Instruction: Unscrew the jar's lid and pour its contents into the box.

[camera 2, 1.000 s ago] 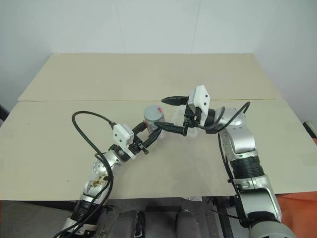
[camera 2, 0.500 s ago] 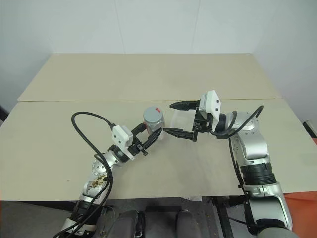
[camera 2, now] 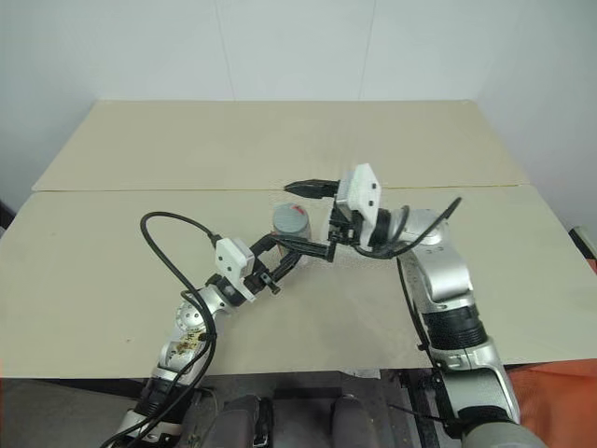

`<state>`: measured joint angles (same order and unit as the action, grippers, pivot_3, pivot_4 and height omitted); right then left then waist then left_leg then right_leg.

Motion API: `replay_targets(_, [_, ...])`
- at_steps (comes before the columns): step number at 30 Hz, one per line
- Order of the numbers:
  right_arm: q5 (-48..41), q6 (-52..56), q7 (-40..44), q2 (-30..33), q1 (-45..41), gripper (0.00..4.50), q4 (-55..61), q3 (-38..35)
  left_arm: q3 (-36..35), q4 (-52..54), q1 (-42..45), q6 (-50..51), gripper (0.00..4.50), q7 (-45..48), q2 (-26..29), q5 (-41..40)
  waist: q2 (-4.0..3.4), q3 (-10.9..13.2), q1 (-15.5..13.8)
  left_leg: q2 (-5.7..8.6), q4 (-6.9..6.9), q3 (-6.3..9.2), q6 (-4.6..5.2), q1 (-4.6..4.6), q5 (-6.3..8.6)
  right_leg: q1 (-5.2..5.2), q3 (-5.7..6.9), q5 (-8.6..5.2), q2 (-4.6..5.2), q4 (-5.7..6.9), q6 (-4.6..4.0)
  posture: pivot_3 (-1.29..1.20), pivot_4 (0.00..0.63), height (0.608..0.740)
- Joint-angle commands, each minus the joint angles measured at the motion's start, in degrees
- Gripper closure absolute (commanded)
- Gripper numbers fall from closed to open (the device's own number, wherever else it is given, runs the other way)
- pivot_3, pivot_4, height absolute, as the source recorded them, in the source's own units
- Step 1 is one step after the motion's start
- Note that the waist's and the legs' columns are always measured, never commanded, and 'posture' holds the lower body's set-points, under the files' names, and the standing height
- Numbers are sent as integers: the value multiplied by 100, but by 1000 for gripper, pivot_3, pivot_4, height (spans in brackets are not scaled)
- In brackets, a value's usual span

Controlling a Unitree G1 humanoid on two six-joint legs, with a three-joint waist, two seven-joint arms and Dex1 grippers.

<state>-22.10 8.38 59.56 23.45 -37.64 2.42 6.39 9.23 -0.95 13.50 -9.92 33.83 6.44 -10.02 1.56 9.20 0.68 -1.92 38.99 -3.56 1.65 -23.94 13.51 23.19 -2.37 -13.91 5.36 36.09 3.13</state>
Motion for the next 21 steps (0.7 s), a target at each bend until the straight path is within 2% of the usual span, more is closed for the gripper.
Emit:
replay_targets(1, [154,-83,-180,-79,-196,35,-103,-5,17,158,62,-159,2515,-17,-9,-7,0,0,-8,0,0,0,0,0,0,0,0,0,0,-1,0,0,150,740])
replay_targets(10, [325,-88,-252,-27,-262,35,-393,-81,16,193,29,-161,2515,-40,-10,-1,0,0,-3,0,0,-1,0,0,0,-1,1,0,1,-1,0,0,150,740])
replay_targets(21, [187,-30,-217,270,19,35,-138,-230,-12,117,38,-198,2515,28,25,-43,0,0,-5,0,0,-1,0,0,0,-1,0,0,1,-1,0,0,150,740])
